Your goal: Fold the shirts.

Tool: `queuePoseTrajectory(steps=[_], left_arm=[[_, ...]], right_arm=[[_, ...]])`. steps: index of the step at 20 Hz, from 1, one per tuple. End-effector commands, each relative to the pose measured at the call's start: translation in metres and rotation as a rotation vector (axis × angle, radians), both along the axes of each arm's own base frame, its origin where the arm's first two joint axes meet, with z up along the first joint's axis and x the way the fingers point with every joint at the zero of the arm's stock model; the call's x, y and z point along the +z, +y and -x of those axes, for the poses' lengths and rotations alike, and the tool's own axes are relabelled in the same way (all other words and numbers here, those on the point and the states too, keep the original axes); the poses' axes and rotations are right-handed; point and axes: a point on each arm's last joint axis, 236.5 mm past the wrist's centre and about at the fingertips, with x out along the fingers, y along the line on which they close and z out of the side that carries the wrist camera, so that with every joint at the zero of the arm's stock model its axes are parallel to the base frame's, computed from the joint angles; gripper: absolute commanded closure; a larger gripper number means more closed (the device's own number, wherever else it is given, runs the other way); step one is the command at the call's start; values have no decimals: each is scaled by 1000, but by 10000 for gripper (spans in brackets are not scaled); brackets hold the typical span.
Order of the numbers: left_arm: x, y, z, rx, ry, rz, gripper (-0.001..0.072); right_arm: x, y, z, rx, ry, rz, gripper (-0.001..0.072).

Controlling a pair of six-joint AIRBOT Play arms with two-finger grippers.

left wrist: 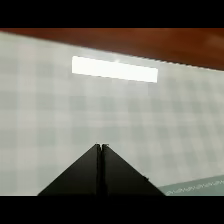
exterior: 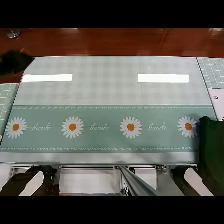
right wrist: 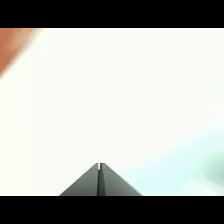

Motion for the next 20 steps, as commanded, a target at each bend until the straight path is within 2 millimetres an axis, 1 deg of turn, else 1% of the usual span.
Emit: queuePoseTrajectory(steps=[1, 2, 3, 4, 5, 6, 7, 8, 9, 10, 20], left_arm=[[10, -61, -16, -122, -26, -149, 686], [-25, -69, -15, -111, 48, -218, 686], [-63, -67, -13, -82, 134, -278, 686], [-104, -61, -8, -54, 227, -324, 685], [-139, -57, -2, -30, 315, -327, 684], [-162, -54, 2, -11, 378, -319, 684], [-175, -52, 4, -9, 409, -325, 683], [-181, -48, 2, -16, 421, -349, 684], [-183, -46, 3, -33, 420, -373, 683], [-183, -45, 4, -33, 424, -373, 683], [-183, -46, 1, -31, 414, -370, 683]], right_arm=[[-43, 165, -49, 476, -6, 214, 695], [-84, 171, -46, 481, 105, 352, 695], [-122, 162, -43, 435, 227, 468, 696], [-153, 154, -38, 421, 329, 520, 697], [-181, 151, -31, 428, 423, 526, 696], [-200, 148, -27, 419, 485, 515, 696], [-213, 146, -25, 422, 522, 523, 695], [-221, 145, -26, 426, 538, 530, 695], [-223, 146, -24, 425, 548, 526, 695], [-223, 148, -23, 420, 551, 510, 695], [-222, 147, -23, 418, 549, 514, 695]])
